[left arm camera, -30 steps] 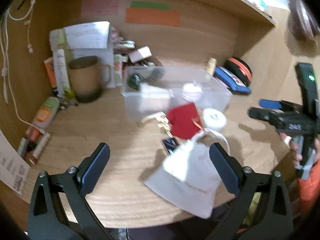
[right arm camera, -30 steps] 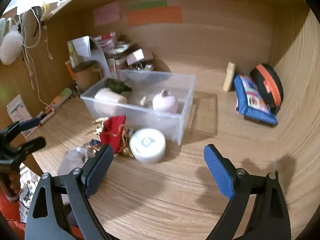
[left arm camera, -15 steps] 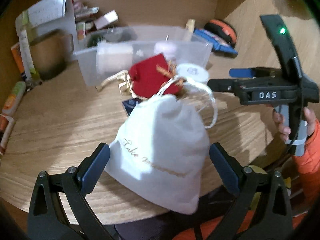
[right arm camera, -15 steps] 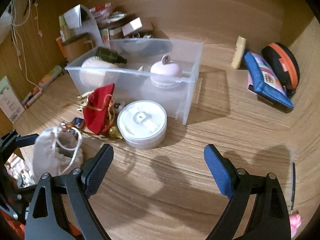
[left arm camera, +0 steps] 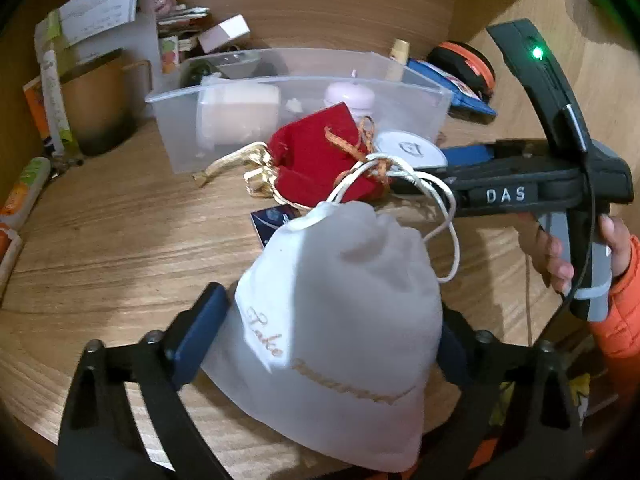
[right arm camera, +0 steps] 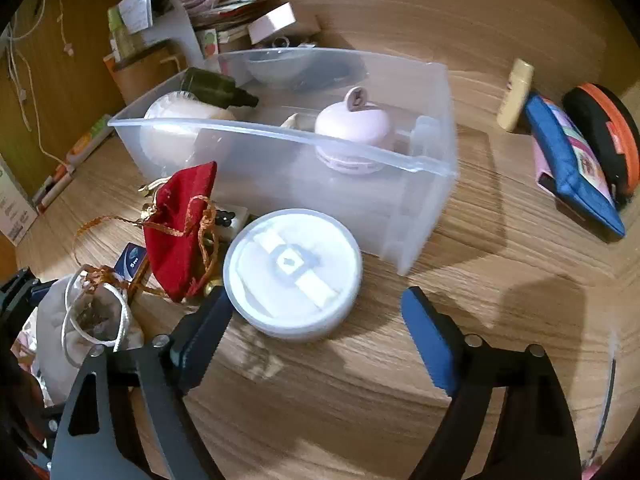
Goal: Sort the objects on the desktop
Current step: 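Grasp the white round lidded box with the right tool while the left lifts the bag, then carry the bag and white round box up toward the clear bin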
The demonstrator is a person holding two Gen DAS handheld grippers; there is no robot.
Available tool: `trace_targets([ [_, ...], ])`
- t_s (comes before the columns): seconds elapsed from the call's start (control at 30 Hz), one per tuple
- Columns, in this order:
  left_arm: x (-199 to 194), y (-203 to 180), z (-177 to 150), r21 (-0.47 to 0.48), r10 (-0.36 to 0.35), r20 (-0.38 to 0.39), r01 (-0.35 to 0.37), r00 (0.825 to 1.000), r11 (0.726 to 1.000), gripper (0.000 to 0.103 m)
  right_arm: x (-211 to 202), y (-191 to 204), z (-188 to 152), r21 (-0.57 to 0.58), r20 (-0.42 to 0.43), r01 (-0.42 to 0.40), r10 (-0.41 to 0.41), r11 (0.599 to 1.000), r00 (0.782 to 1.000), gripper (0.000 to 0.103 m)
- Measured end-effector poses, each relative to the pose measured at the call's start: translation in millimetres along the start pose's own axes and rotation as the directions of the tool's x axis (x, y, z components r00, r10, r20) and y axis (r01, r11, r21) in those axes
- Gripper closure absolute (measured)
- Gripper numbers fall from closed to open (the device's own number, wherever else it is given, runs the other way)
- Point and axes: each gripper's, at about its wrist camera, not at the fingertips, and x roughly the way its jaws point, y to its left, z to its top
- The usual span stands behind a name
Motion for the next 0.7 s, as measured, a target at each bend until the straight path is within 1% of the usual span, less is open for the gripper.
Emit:
trace_targets([
  [0.1,-0.9,5.9,2.9,-0.027,-0.002,0.008,0.002,1.000,1.000,0.032,5.7,1.2,2.5,0.001,-0.012,-0.020,0.020,1.000,1.000,0.030],
  [0.13,-1.0,7.9,3.6,-0.034,-0.007,0.011,0.007,1.000,0.999,0.034,6.7,1.5,3.0,0.001,-0.009,-0.018,0.018,1.000,1.000,0.031],
  [0.17,-1.2,9.3,4.0,-0.037,-0.009,0.014,0.010,1.000,0.999,0.038,7.2,2.7,2.9,-0.005,-0.005,-0.012,0.012,1.000,1.000,0.033],
  [0.2,-1.5,9.8,4.4,-0.036,-0.012,0.015,0.013,1.000,0.999,0.044,7.3,4.4,3.2,-0.014,-0.002,-0.011,0.011,1.000,1.000,0.039],
  [0.23,-1.7,10.8,4.8,-0.038,-0.018,0.015,0.019,1.000,0.999,0.046,6.8,6.2,3.2,-0.023,-0.001,-0.005,0.005,1.000,1.000,0.041],
  [0.37,-4.6,12.7,5.3,-0.046,-0.022,0.027,0.024,0.999,0.999,0.052,5.6,6.7,0.9,-0.023,0.004,-0.005,0.005,1.000,1.000,0.041],
  [0.5,-9.3,14.3,6.8,-0.049,-0.032,0.038,0.034,0.999,0.998,0.062,-1.4,1.9,-2.5,0.008,0.022,-0.011,0.011,1.000,1.000,0.041],
  [0.7,-15.0,23.2,8.8,-0.093,-0.044,0.054,0.049,0.998,0.994,0.068,-23.6,-9.6,-8.4,0.057,0.070,-0.014,0.010,0.998,0.998,0.041],
])
